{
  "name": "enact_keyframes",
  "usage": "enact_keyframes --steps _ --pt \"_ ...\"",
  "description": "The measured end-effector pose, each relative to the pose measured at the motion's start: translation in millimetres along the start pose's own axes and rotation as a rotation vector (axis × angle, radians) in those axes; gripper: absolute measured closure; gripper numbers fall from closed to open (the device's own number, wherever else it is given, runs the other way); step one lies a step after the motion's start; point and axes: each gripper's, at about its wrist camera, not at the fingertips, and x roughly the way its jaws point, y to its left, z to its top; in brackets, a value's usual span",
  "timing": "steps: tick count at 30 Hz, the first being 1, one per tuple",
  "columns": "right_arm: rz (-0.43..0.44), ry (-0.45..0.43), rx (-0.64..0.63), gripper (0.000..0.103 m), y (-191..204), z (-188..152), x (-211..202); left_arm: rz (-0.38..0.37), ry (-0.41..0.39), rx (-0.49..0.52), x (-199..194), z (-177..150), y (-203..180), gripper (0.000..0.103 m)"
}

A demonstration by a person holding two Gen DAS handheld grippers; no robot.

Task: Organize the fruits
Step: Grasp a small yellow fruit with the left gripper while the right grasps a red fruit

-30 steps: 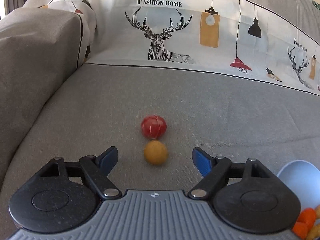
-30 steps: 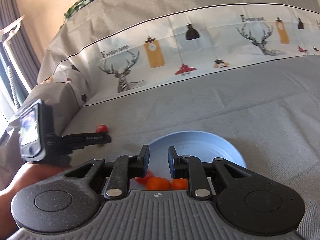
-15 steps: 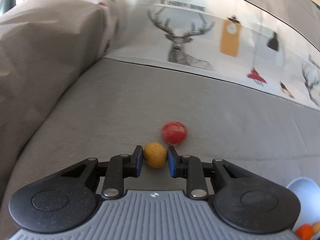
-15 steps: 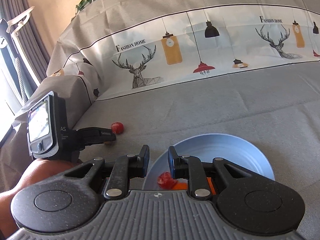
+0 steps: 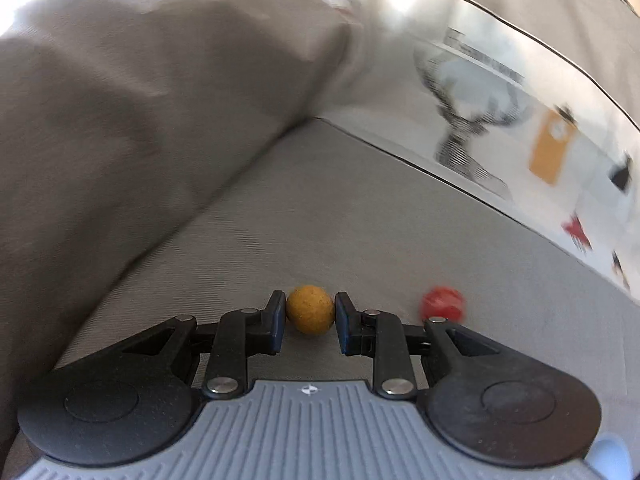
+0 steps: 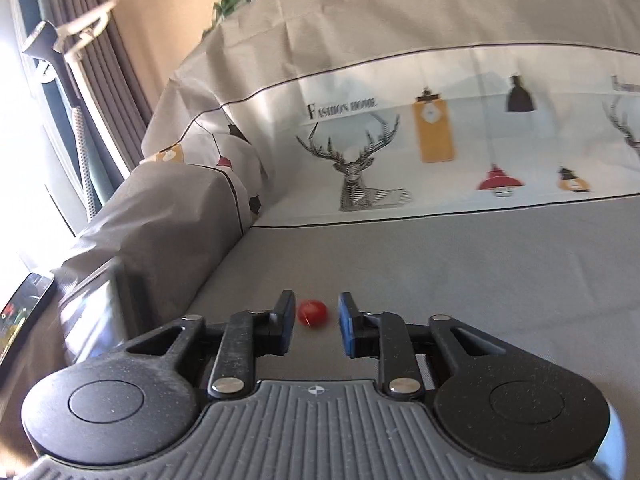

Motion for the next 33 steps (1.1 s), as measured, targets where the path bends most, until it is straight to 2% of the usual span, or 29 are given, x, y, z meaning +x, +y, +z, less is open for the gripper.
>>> enact_keyframes --steps 2,4,9,14,15,16,20,23,28,33 --pt "0.018 0.037 -0.011 0.063 8 7 27 0.019 0.011 -0.064 1 2 12 0.074" --pt "-0.001 0.074 -0.062 0.053 20 11 59 0.023 0.01 -0.098 1 4 17 0.074" --pt "-0.047 0.18 -0.106 0.045 30 4 128 0.021 0.015 -0.122 0 6 24 0.075" --pt "-0.092 0.253 -0.137 0.048 31 -14 167 0.026 0.016 -0.127 1 6 26 0.075" --pt "-0.1 0.258 -0.157 0.062 33 -17 170 0.027 0.016 -0.125 1 6 26 0.075" --pt "-0.109 0.255 -0.176 0.067 35 -18 171 0.027 0.016 -0.124 2 6 26 0.075" --pt "-0.092 0.234 -0.182 0.068 36 -15 158 0.036 0.006 -0.115 2 7 23 0.075" --pt "-0.099 0.192 -0.179 0.068 30 -8 130 0.03 -0.014 -0.084 -5 6 20 0.074" --pt "-0.103 0.105 -0.152 0.068 6 0 57 -0.026 -0.055 0.014 -25 0 10 0.074" --pt "-0.109 0.019 -0.1 0.068 -10 -1 -26 -0.109 -0.126 0.157 -61 -12 -7 0.074"
